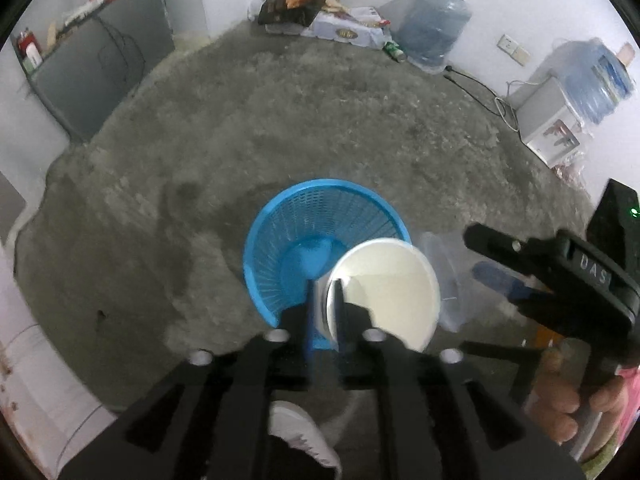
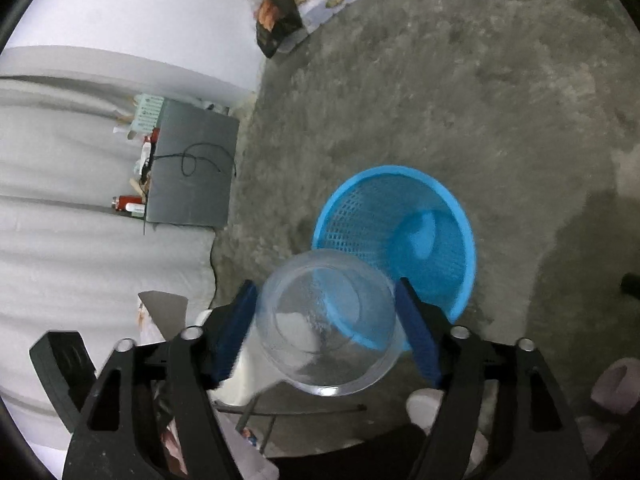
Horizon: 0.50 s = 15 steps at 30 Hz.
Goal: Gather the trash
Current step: 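Open both grippers to drop the cups into the blue wastebasket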
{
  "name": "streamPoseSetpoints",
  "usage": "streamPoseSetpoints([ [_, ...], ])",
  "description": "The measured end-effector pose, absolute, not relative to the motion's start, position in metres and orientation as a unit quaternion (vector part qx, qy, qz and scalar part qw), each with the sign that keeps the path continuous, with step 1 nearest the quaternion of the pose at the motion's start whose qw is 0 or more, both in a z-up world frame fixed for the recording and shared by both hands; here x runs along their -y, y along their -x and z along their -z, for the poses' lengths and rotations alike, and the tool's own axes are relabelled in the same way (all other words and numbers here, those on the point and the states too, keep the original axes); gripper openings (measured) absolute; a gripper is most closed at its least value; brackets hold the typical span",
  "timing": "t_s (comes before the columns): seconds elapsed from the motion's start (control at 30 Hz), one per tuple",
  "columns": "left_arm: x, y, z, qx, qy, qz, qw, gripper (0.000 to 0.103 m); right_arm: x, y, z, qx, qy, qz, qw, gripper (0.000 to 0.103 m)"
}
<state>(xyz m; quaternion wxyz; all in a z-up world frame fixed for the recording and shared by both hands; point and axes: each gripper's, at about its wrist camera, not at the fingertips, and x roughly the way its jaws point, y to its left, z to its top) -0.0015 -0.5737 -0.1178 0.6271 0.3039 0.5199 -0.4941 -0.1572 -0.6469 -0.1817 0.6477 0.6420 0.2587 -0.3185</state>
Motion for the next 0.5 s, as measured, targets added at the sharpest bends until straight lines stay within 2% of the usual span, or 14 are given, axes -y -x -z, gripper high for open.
streamPoseSetpoints([
  [0.03,0.576,-0.002,0.122,-0.524,-0.302,0.487,0.630,0.040,0.650,0.154,0.187,-0.267,-0.641,0.326,0.642,0.079],
  [0.07,0.576,-0.004,0.124,-0.526,-0.300,0.484,0.632,0.047,0.649,0.153,0.188,-0.275,-0.637,0.332,0.639,0.079],
  [0.17,0.573,-0.008,0.122,-0.528,-0.289,0.478,0.640,0.053,0.648,0.150,0.190,-0.292,-0.624,0.346,0.636,0.079],
  [0.3,0.561,-0.005,0.104,-0.513,-0.280,0.496,0.642,0.060,0.633,0.158,0.178,-0.277,-0.612,0.356,0.650,0.079],
  [0.5,0.529,-0.005,0.052,-0.475,-0.243,0.545,0.647,0.069,0.593,0.166,0.129,-0.272,-0.539,0.388,0.696,0.079],
])
